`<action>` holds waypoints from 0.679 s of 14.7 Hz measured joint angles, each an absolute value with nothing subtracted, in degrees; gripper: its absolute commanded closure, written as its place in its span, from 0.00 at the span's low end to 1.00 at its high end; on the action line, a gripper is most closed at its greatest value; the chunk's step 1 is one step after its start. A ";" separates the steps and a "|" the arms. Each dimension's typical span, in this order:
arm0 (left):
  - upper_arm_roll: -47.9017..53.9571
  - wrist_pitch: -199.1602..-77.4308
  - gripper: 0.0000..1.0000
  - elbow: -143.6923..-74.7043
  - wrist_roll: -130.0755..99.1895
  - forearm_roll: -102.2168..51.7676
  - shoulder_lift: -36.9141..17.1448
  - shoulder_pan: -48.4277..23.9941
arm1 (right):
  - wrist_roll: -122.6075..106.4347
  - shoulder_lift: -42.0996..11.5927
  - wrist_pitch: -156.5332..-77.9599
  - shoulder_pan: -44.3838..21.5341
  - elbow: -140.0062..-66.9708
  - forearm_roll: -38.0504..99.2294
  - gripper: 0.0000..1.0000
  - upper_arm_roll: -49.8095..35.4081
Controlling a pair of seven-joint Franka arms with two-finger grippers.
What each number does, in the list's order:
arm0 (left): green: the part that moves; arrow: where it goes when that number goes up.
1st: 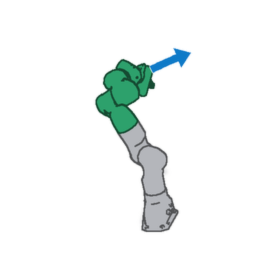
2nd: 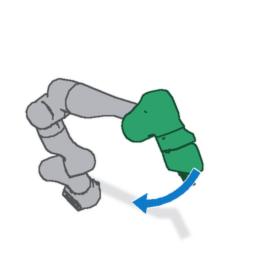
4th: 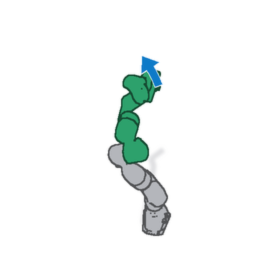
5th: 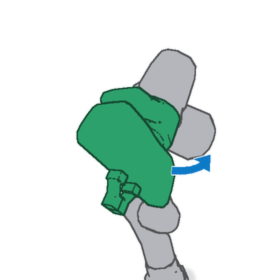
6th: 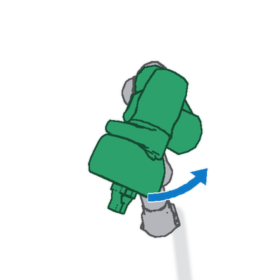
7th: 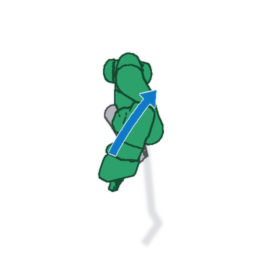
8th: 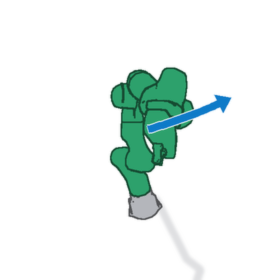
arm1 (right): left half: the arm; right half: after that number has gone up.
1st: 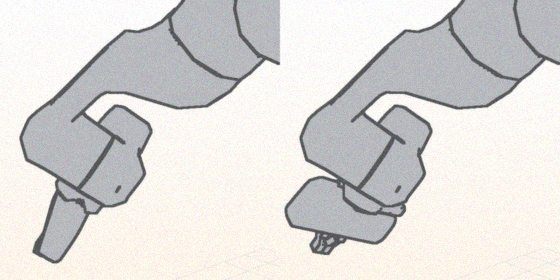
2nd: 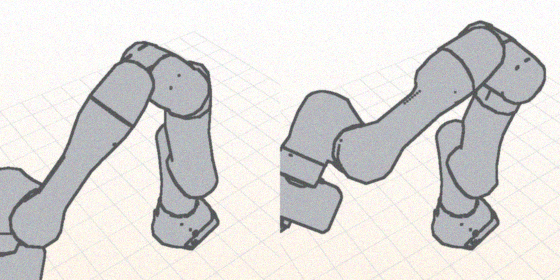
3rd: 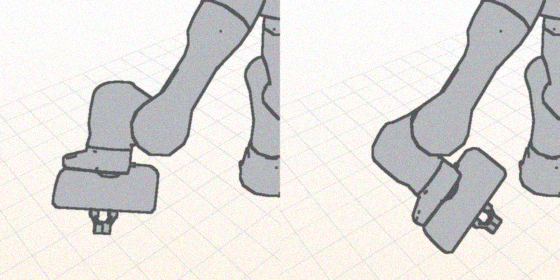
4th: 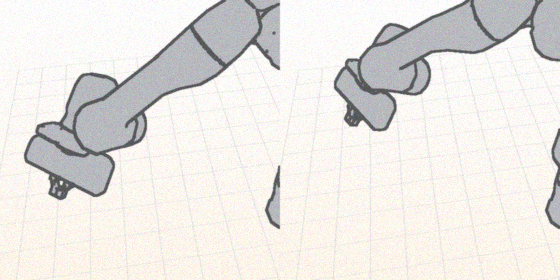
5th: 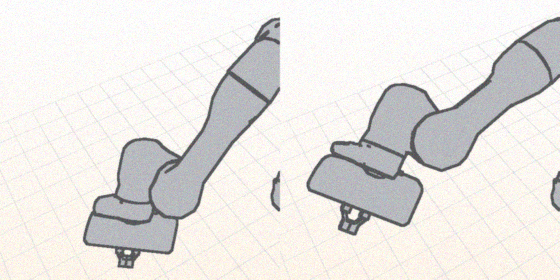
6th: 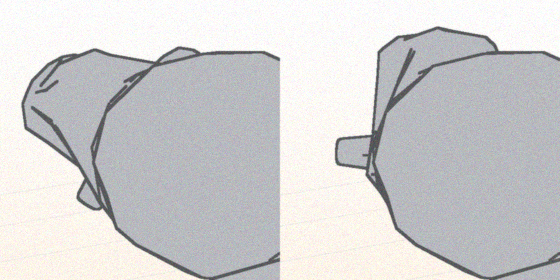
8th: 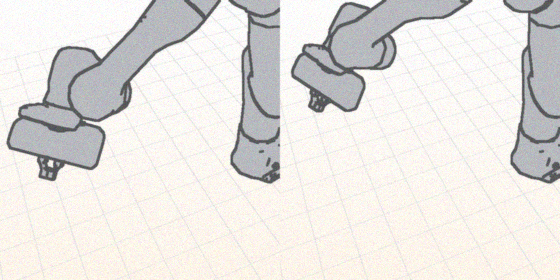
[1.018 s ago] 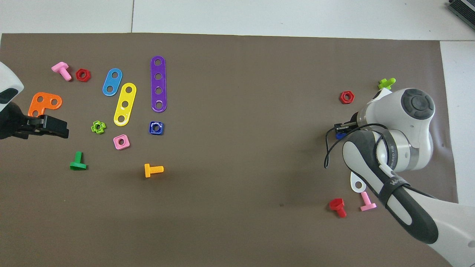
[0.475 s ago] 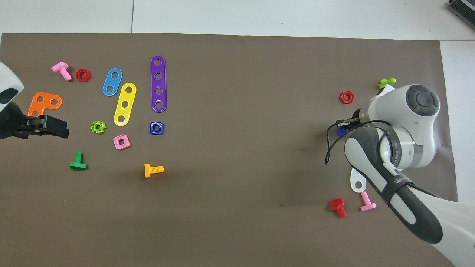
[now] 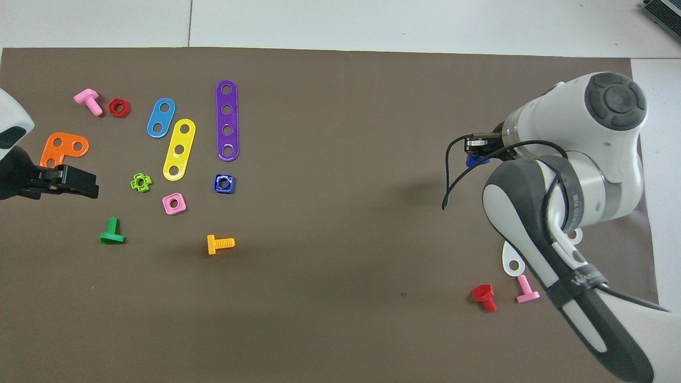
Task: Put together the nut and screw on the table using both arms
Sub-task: 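Carry the blue nut toward the table centre and release it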
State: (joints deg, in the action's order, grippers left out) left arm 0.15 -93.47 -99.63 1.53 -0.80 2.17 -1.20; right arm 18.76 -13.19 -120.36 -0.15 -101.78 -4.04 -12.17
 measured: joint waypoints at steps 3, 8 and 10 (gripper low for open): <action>0.15 -93.47 0.00 -99.63 1.53 -0.80 2.17 -1.20 | 32.66 -14.32 -120.31 -0.41 -100.89 -9.05 1.00 -20.22; 0.15 -93.47 0.00 -99.63 1.53 -0.80 2.17 -1.20 | 54.21 -21.55 -120.62 -0.65 -98.19 -20.77 1.00 -31.97; 0.15 -93.47 0.00 -99.63 1.53 -0.80 2.17 -1.20 | 59.41 -24.51 -121.62 -1.57 -97.64 -24.14 1.00 -33.60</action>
